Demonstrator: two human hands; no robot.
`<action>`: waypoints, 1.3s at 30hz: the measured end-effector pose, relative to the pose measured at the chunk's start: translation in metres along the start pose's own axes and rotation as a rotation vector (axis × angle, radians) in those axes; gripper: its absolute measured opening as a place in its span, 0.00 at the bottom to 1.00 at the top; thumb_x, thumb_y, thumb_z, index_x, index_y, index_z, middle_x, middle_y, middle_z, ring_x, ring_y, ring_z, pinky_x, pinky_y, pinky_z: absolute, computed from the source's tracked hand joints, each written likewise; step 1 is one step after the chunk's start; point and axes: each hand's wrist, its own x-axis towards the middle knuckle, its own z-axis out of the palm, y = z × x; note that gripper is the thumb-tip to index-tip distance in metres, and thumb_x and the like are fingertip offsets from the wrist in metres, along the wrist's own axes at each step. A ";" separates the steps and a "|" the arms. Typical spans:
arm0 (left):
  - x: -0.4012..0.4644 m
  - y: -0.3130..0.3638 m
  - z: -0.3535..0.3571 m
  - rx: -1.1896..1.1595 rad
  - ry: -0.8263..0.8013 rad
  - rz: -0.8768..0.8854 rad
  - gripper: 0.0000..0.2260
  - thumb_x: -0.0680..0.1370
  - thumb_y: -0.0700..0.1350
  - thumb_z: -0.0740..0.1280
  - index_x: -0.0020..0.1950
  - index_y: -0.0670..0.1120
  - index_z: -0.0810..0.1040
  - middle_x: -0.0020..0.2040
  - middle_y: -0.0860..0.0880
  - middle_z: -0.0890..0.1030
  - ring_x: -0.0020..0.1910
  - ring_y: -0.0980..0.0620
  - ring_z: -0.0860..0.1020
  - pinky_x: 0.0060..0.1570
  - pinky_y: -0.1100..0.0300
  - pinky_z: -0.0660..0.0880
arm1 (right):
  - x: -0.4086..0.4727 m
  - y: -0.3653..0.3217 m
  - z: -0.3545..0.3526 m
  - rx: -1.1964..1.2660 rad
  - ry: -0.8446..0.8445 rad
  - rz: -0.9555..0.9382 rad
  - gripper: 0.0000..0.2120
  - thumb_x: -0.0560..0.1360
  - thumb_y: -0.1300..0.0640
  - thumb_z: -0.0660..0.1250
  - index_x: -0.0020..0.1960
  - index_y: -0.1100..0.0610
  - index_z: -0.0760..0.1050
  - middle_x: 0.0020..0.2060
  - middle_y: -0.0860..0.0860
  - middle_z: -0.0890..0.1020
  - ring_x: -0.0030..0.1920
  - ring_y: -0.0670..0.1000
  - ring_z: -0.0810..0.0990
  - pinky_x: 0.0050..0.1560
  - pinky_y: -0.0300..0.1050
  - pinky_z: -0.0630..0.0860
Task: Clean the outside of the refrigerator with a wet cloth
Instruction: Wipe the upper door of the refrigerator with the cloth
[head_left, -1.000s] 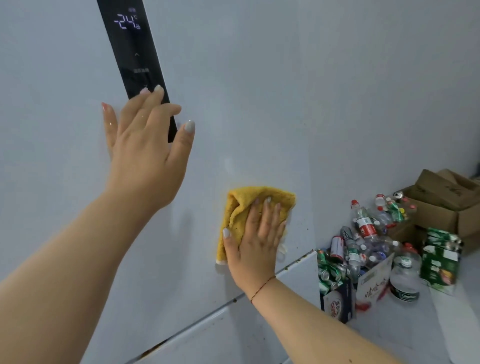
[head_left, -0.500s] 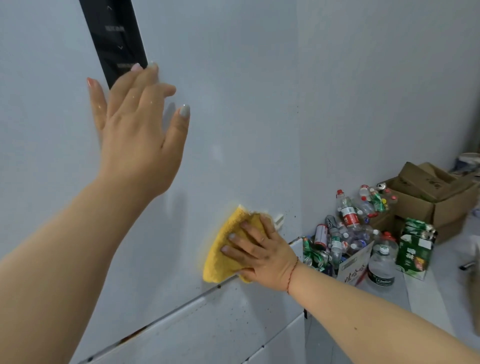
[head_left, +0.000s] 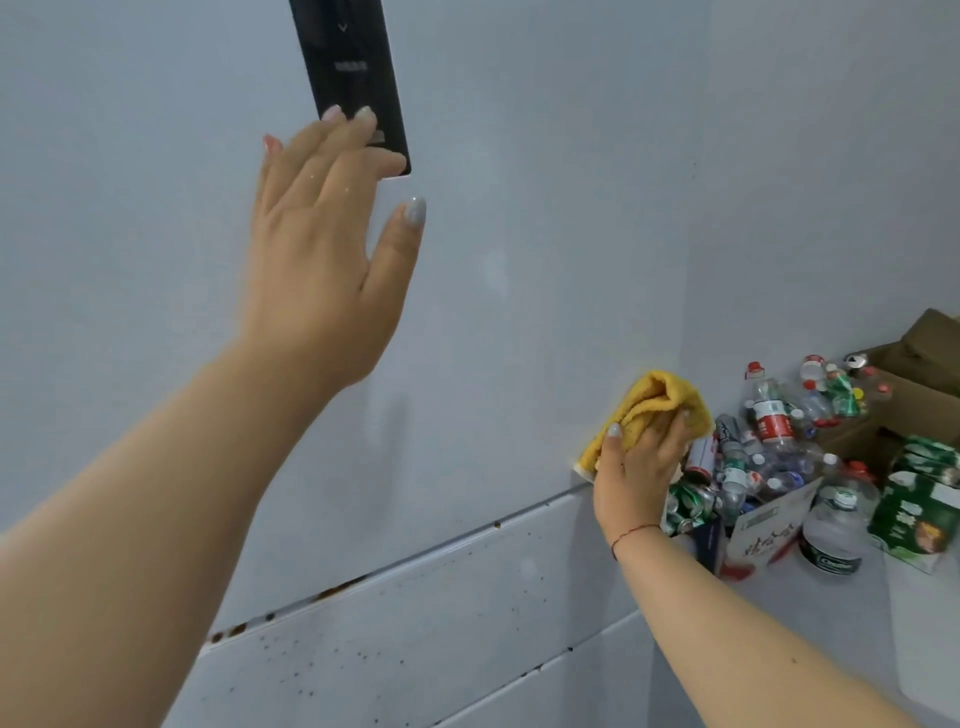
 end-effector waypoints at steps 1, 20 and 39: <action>-0.004 -0.002 -0.003 -0.002 0.000 0.003 0.19 0.82 0.51 0.55 0.65 0.41 0.75 0.72 0.43 0.70 0.75 0.45 0.62 0.76 0.45 0.50 | -0.008 -0.008 0.006 0.048 0.016 0.050 0.38 0.75 0.41 0.50 0.78 0.58 0.42 0.77 0.54 0.42 0.77 0.57 0.42 0.75 0.62 0.50; -0.065 -0.077 -0.072 0.277 -0.194 0.023 0.24 0.82 0.55 0.51 0.75 0.46 0.68 0.78 0.48 0.62 0.78 0.49 0.54 0.76 0.47 0.41 | -0.202 -0.118 0.099 -0.021 -0.080 -0.243 0.40 0.77 0.33 0.41 0.76 0.62 0.43 0.74 0.66 0.51 0.75 0.66 0.45 0.71 0.69 0.50; -0.097 -0.126 -0.121 0.202 -0.203 0.109 0.20 0.82 0.50 0.55 0.67 0.42 0.76 0.72 0.46 0.72 0.74 0.47 0.66 0.76 0.50 0.55 | -0.292 -0.160 0.160 -0.237 -0.037 -1.177 0.35 0.74 0.43 0.63 0.76 0.54 0.56 0.75 0.55 0.52 0.76 0.65 0.48 0.71 0.70 0.46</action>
